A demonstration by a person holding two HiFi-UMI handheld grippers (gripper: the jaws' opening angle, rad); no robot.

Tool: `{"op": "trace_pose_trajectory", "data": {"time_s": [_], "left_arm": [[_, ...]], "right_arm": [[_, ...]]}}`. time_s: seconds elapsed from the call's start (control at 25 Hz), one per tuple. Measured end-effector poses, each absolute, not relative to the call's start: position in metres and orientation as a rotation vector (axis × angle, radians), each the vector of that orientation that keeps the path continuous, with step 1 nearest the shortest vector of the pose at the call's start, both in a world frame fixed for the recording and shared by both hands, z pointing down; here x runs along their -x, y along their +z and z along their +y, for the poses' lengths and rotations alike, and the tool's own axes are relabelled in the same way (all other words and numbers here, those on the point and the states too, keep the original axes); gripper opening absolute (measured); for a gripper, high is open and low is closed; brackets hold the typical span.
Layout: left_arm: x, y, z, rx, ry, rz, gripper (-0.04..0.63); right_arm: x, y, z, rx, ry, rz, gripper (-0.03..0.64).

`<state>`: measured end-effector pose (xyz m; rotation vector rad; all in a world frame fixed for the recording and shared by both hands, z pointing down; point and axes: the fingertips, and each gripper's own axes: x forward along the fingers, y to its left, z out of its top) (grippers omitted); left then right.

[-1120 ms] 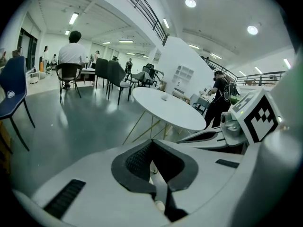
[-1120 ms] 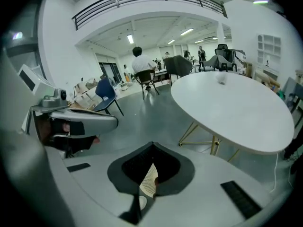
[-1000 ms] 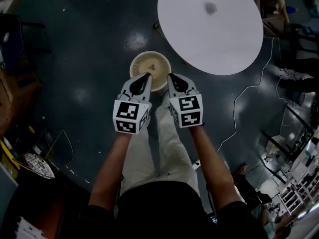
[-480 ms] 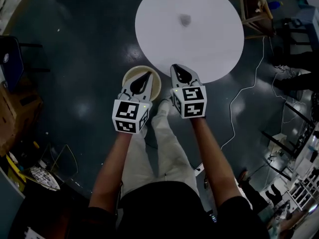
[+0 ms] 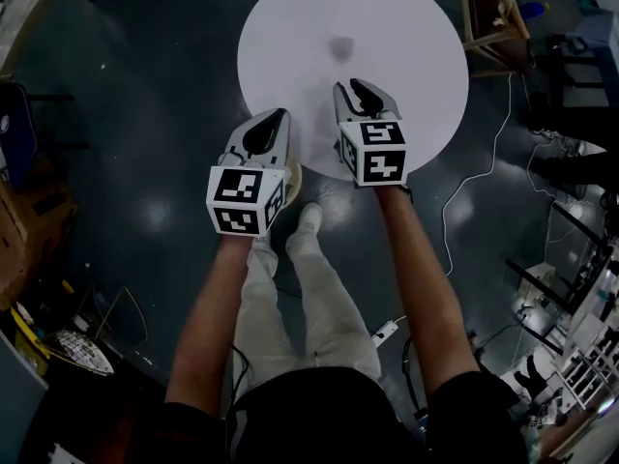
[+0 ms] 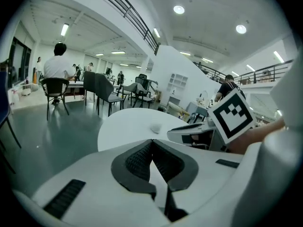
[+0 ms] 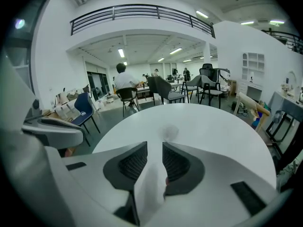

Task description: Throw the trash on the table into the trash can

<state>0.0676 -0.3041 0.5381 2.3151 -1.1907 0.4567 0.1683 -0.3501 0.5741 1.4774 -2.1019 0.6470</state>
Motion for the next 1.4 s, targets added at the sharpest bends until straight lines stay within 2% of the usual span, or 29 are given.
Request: {"op": "trace_pose_trajectory", "data": {"time_s": [0.24,0.6,0.68,0.76,0.92,1.4], "left_arm": [[-0.092,0.536,-0.344,-2.351,0.387,-1.174,0.015],[-0.102,0.565,-0.366,-2.33,0.404,-1.193,0.015],[-0.101,0.571,-0.368,-2.326,0.418,-1.194,0.015],[-0.1,0.576,-0.371,-2.322,0.427,-1.195,0.015],[-0.095,0.577,-0.369,-2.306,0.417,-1.197,0.015],[-0.063,0.554,-0.331,-2.298,0.405,-1.178,0.015]], "right_arm": [[-0.177,0.588,-0.391,-1.472,0.614,-2.089,0.144],[-0.18,0.609,-0.423,-1.461,0.514,-2.039,0.144],[-0.18,0.611,-0.424,-1.461,0.505,-2.033,0.124],[-0.183,0.61,-0.427,-1.474,0.504,-2.036,0.076],[-0.183,0.606,-0.426,-1.497,0.511,-2.044,0.049],[-0.148,0.577,-0.369,-1.499,0.605,-2.084,0.037]]}}
